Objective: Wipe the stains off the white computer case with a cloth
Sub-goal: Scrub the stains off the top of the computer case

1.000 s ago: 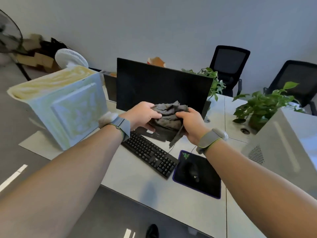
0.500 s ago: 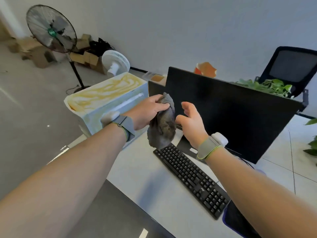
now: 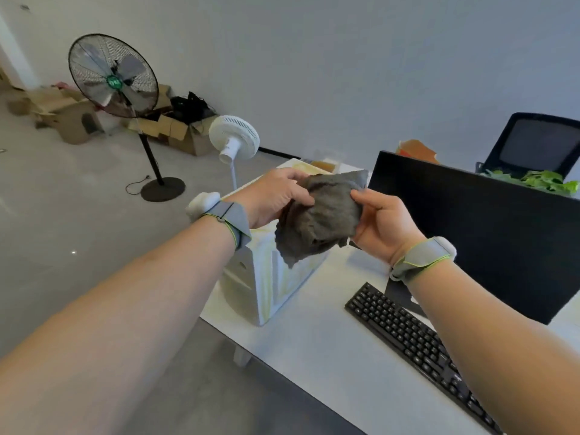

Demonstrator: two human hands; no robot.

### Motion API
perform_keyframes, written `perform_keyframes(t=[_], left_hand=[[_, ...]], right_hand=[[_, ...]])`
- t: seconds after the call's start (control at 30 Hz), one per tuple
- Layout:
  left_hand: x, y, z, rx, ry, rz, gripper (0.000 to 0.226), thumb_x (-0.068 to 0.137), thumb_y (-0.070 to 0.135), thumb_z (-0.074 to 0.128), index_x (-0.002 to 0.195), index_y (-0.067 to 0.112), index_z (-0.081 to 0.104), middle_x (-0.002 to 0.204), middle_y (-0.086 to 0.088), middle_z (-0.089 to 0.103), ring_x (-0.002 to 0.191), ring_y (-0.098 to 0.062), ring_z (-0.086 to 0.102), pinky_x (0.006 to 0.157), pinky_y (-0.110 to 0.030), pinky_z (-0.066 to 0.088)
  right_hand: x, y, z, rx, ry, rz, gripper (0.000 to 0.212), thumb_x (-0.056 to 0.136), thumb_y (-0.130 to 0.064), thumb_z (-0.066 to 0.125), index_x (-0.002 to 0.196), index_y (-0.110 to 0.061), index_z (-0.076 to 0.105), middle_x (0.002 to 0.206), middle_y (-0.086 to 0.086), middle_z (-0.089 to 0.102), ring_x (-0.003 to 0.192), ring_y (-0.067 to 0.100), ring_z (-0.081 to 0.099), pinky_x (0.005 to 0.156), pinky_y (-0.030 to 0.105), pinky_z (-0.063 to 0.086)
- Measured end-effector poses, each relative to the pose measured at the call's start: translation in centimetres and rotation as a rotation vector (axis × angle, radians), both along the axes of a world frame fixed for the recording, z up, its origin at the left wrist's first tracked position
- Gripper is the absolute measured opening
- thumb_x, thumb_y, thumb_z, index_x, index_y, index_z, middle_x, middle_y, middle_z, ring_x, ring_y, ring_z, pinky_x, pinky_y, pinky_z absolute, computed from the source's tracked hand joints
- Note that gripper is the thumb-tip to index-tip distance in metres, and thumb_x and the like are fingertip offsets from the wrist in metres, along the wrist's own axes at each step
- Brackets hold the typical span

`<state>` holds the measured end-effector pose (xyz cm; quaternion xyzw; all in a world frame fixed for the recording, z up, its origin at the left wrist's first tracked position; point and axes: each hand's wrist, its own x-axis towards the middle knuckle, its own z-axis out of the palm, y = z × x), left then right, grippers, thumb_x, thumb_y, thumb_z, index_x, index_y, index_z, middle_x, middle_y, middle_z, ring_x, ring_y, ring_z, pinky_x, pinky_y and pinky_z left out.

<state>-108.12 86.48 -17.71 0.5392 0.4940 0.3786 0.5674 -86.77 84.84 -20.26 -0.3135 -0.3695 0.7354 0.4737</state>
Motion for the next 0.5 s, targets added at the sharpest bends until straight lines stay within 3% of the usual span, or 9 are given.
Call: perform_keyframes(t=[0.1,0.13,0.2,0.27,0.33,0.4,0.5], left_hand=[[-4.6,0.1,0.1,0.111,0.328,0.112,0.043,0.088,0.026,0.076,0.125,0.014,0.059,0.109,-0.011,0.072,0.094,-0.027,0.071,0.085,-0.043,0.059],[-5.7,0.0,0.5,0.097,0.344,0.111,0.041,0.09,0.037,0.073,0.119,0.012,0.061,0.108,-0.013,0.073,0.093,-0.029,0.073,0.086,-0.045,0.06],[-7.5,-0.4,1.6,-0.052,0.245,0.001,0.057,0.094,0.057,0.061,0.111,0.003,0.064,0.102,-0.019,0.075,0.087,-0.035,0.075,0.084,-0.05,0.06],[-9.2,-0.6,2.4,-0.163,0.142,-0.185,0.073,0.091,0.072,0.054,0.11,0.002,0.064,0.097,-0.021,0.073,0.089,-0.041,0.074,0.082,-0.052,0.059],[-10.1,-0.2,2.6,-0.157,-0.011,-0.258,0.064,0.092,0.066,0.059,0.112,0.006,0.064,0.094,-0.018,0.072,0.087,-0.039,0.073,0.083,-0.051,0.059],[-10.8,0.6,2.7,-0.091,-0.14,-0.24,0.04,0.096,0.045,0.066,0.113,0.009,0.065,0.098,-0.015,0.07,0.086,-0.033,0.071,0.086,-0.05,0.06],[-11.8,3.2,2.6,0.007,-0.196,-0.165,0.004,0.093,0.013,0.069,0.094,0.015,0.065,0.09,-0.008,0.066,0.079,-0.026,0.065,0.069,-0.037,0.058]], right_hand=[[-5.0,-0.8,1.5,-0.044,0.141,-0.039,0.049,0.101,-0.013,0.045,0.145,0.008,0.045,0.137,0.025,0.06,0.126,0.04,0.061,0.106,0.053,0.051],[-6.5,-0.9,1.9,-0.031,0.169,-0.045,0.047,0.102,-0.014,0.046,0.144,0.008,0.046,0.134,0.024,0.062,0.123,0.038,0.063,0.103,0.052,0.053],[-8.9,-1.3,2.7,0.006,0.197,-0.044,0.041,0.104,-0.016,0.047,0.139,0.005,0.048,0.128,0.021,0.064,0.118,0.037,0.065,0.101,0.052,0.053],[-11.1,-1.3,2.9,0.004,0.203,-0.042,0.044,0.104,-0.018,0.048,0.144,0.002,0.043,0.137,0.023,0.058,0.126,0.041,0.06,0.107,0.059,0.046],[-12.6,-1.1,3.3,0.012,0.196,-0.025,0.051,0.106,-0.018,0.044,0.151,0.003,0.035,0.149,0.028,0.048,0.135,0.047,0.051,0.114,0.063,0.037],[-13.6,-0.7,3.5,0.051,0.142,-0.045,0.048,0.106,-0.015,0.038,0.149,0.006,0.039,0.144,0.026,0.055,0.133,0.042,0.055,0.111,0.057,0.043],[-14.9,0.8,3.6,0.059,-0.005,-0.154,0.041,0.105,-0.01,0.039,0.142,0.003,0.051,0.139,0.023,0.061,0.127,0.035,0.061,0.107,0.052,0.05]])
